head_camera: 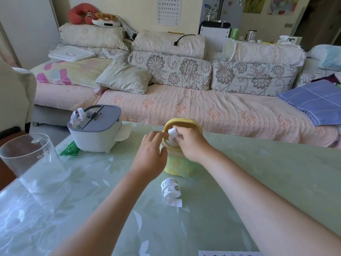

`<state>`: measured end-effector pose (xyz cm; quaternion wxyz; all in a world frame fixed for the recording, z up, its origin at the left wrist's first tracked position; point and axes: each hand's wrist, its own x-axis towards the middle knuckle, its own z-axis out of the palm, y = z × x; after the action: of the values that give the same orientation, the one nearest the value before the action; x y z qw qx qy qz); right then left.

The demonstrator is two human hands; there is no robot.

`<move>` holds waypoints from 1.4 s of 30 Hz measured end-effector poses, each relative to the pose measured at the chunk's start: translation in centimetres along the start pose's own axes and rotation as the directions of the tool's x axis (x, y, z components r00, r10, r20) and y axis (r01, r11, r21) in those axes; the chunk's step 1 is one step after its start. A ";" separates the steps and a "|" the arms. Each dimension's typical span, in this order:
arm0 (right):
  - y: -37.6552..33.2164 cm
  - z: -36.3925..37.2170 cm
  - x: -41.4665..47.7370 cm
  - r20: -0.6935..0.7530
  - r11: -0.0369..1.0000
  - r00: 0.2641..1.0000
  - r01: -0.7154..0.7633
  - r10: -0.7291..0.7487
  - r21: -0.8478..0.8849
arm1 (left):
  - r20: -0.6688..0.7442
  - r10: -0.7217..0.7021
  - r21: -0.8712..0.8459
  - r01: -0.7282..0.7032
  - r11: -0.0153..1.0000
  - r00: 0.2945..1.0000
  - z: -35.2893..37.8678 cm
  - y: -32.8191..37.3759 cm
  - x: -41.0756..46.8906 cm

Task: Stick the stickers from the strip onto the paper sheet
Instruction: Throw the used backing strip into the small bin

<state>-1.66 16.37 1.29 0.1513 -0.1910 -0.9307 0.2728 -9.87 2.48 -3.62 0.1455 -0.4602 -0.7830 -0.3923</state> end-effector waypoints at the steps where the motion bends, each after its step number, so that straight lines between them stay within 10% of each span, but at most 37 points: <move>1: -0.1 -0.3 -0.2 0.025 0.999 0.999 -0.025 0.026 -0.031 | 0.031 0.013 0.009 -0.013 1.000 0.999 0.0 -0.2 -0.2; 10: -0.8 -2.0 -4.0 -0.113 0.964 0.987 0.079 -0.111 -0.253 | 0.150 0.003 0.067 -0.013 0.998 0.989 0.2 0.4 0.2; 18: 0.2 -0.2 -3.6 0.161 0.879 0.987 0.098 -0.025 -0.467 | 0.169 -0.007 0.004 0.006 1.000 0.986 -0.9 0.6 -0.7; 29: -0.7 -0.8 -8.3 -0.277 0.891 0.869 0.316 -0.410 -0.327 | 0.065 -0.056 -0.031 0.059 0.998 0.996 -2.3 1.5 -3.9; 35: -0.1 3.0 -11.5 0.034 0.934 0.997 0.081 -0.074 -0.348 | 0.310 -0.204 0.013 0.210 0.978 0.929 -0.8 0.8 -7.5; 42: 0.9 5.7 -12.8 -0.006 0.934 0.984 -0.168 0.175 -0.316 | 0.440 -0.259 0.094 0.243 0.965 0.860 -0.3 1.6 -9.9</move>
<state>7.71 8.91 -6.09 0.0841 -0.2903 -0.9436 0.1350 -3.28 -3.32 -8.55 -0.0835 -0.4297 -0.8553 -0.2774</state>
